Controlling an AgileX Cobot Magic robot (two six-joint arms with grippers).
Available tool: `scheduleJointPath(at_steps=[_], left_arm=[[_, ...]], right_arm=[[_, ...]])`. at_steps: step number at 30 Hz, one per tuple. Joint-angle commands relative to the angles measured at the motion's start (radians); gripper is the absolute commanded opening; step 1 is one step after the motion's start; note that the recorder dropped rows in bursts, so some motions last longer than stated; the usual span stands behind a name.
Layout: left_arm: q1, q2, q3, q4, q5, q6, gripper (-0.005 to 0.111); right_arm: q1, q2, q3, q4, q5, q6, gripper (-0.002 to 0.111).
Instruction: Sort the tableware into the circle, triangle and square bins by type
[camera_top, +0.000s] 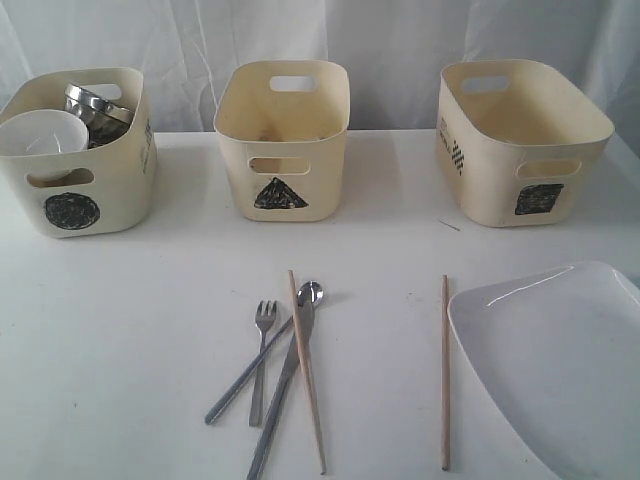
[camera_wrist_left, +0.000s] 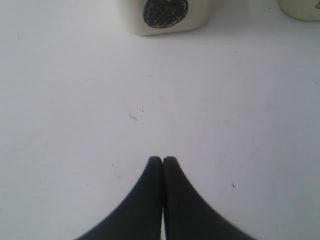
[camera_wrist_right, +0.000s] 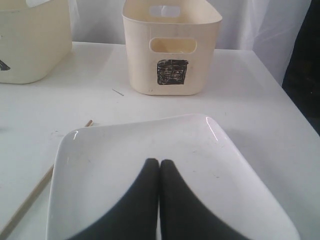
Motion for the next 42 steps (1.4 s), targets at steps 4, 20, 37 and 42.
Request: scheduleJointPath(at_steps=[4, 20, 37, 42], left_arm=[[-0.002, -0.255, 0.295, -0.013, -0.095, -0.087, 0.0], [-0.002, -0.537, 0.371, -0.024, -0.016, -0.079, 0.0], [-0.002, -0.537, 0.371, -0.06, 0.037, -0.045, 0.0], [-0.002, -0.537, 0.371, -0.06, 0.037, -0.045, 0.0]], right_arm=[[-0.011, -0.005, 0.004, -0.007, -0.004, 0.0, 0.0], [-0.011, -0.005, 0.004, -0.007, -0.004, 0.0, 0.0], [-0.011, -0.005, 0.004, -0.007, -0.004, 0.0, 0.0], [-0.011, -0.005, 0.004, -0.007, -0.004, 0.0, 0.0]])
